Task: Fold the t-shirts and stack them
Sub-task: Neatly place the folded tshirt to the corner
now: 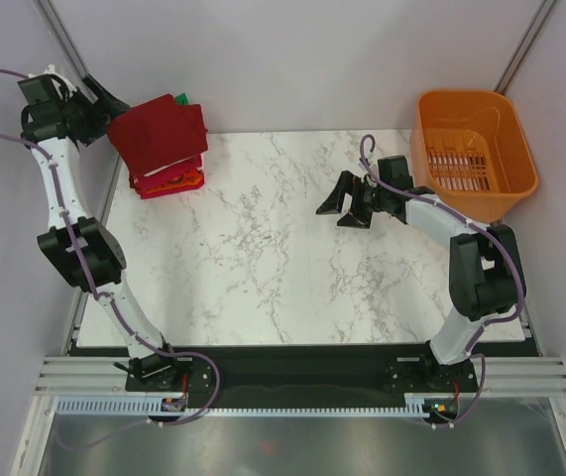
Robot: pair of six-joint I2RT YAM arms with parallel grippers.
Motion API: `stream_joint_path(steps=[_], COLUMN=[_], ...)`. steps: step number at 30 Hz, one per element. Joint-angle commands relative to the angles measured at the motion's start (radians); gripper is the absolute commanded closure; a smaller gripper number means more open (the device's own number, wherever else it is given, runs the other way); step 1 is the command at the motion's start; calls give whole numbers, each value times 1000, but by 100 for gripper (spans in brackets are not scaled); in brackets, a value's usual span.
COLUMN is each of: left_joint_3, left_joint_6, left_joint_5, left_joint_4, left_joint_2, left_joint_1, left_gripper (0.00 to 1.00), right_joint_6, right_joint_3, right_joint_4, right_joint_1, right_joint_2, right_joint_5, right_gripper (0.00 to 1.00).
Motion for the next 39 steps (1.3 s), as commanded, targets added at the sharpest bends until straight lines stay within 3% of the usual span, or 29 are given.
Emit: stream_joint_path(steps=[1,6,10,16,21,25,29,39], left_joint_3=[12,26,130,313,308,313,318,270], left_joint_6=[76,110,144,182,251,220,228,389], left_joint_5=[-137,-328,-344,-436,-609,-715,-732,-856], left_joint_4=[-88,-115,-115,-103,35,70,104,285], left_joint_2=[-32,-74,-51,87,178,248,279,224], left_joint_1=[-3,-47,-129,-303,-426,-440,-442,-506], left_gripper=[0,0,0,3,9,12,13,14], right_joint_6=[-21,-30,-33,-39,-49,-50,-55,-53], right_joint_3=[42,39,39,38,39,36,30,55], right_joint_4=[6,-2,-3,-6,-17,-23,-25,-22], right_joint_1=[6,9,12,12,12,12,18,44], right_joint_2=[-6,-16,-13,-16,-22,-30,-32,20], right_joint_5=[-14,-6,-6,2,6,2,3,20], right_gripper=[2,2,2,2,2,2,2,2])
